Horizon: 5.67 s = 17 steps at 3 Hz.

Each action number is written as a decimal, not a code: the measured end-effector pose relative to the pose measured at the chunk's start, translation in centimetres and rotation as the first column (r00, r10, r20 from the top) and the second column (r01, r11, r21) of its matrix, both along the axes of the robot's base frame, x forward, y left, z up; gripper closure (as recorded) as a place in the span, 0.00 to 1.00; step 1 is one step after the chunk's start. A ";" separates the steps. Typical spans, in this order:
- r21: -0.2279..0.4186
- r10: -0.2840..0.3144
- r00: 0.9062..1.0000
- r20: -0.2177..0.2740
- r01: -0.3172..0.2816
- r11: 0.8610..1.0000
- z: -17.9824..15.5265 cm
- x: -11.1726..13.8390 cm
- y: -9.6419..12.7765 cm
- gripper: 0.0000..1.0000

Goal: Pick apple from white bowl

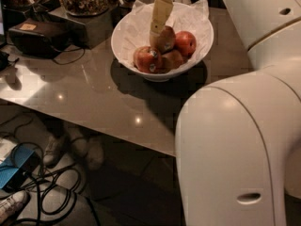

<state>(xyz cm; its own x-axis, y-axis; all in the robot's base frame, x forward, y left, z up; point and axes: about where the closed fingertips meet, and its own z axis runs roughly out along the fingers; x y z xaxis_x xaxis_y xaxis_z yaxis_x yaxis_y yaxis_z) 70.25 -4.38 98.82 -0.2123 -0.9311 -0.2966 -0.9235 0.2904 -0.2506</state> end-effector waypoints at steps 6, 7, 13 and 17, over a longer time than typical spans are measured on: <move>-0.016 -0.007 0.997 -0.078 0.006 1.000 -3.6 0.6 -2.4 0.20; -0.023 -0.014 0.995 -0.094 0.012 1.000 -4.0 0.0 -3.3 0.20; -0.085 0.034 0.993 -0.115 -0.044 0.995 -4.9 -0.2 -2.3 0.22; -0.089 0.100 0.993 -0.057 -0.105 0.990 -5.2 1.7 -0.4 0.85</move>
Offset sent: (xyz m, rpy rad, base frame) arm -0.0189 -0.0328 -0.0243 -0.0638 0.1584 -0.0129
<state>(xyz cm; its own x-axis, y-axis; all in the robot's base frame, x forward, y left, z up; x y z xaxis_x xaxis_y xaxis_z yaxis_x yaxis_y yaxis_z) 71.92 -4.75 93.66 -0.1272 -0.9715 -0.2001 -0.9598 0.1714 -0.2222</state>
